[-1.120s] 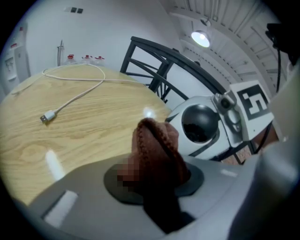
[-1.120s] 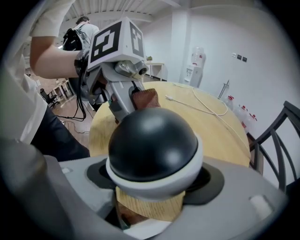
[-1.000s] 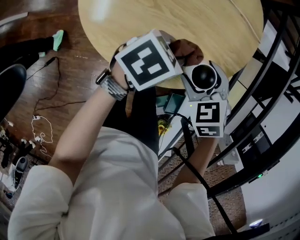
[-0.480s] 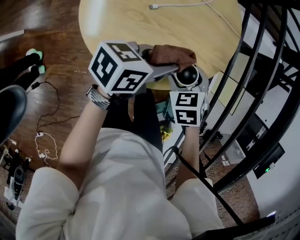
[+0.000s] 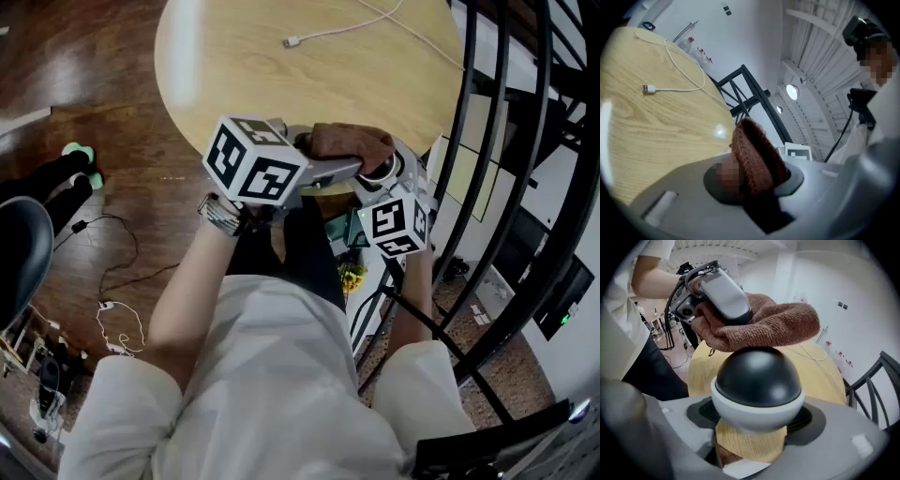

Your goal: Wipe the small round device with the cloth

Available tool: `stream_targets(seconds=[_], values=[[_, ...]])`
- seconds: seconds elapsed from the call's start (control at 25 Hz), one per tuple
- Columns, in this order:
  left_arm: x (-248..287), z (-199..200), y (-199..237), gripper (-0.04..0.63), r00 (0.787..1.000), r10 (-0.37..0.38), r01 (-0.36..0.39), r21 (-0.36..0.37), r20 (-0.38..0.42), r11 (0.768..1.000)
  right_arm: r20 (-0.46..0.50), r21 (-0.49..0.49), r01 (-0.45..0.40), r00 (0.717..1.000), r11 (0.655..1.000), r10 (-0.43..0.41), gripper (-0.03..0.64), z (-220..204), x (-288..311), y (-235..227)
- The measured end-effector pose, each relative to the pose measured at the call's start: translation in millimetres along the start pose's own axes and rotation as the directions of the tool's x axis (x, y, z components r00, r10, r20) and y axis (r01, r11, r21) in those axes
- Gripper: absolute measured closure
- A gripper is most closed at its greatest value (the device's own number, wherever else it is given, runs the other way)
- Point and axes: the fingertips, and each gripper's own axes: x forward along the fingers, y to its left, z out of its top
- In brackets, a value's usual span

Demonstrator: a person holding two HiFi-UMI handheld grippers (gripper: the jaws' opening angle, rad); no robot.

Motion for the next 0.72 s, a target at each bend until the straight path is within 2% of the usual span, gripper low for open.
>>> stream_targets(seconds=[0.12, 0.28, 0.44, 0.6, 0.72], values=[[8.0, -5.7, 12.8, 0.469, 0.997, 0.060, -0.059, 0.023, -0.054, 0.998, 0.028, 0.000, 0.009, 1.000, 1.000, -0.009, 0.238, 1.3, 2.0, -6.6], [3.9, -12.9, 23.8, 0.469, 0.991, 0.094, -0.092, 0.025, -0.094, 0.995, 0.045, 0.052, 0.036, 0.998, 0.998, -0.038, 0.237, 6.1, 2.1, -4.7], [4.8, -19.9, 44.6, 0.471, 0.964, 0.205, -0.189, 0.108, -0.167, 0.976, 0.070, 0.085, 0.051, 0.996, 0.995, -0.057, 0.236, 10.3, 3.1, -6.4], [12.1, -25.8, 51.1, 0.471, 0.953, 0.235, -0.217, 0.113, -0.192, 0.970, 0.081, 0.145, 0.083, 0.992, 0.986, -0.095, 0.238, 7.4, -2.2, -8.3], [13.9, -31.3, 60.8, 0.471, 0.933, 0.270, -0.244, 0.131, -0.239, 0.961, 0.063, 0.181, 0.107, 0.991, 0.978, -0.120, 0.238, 7.1, -0.6, -11.5]])
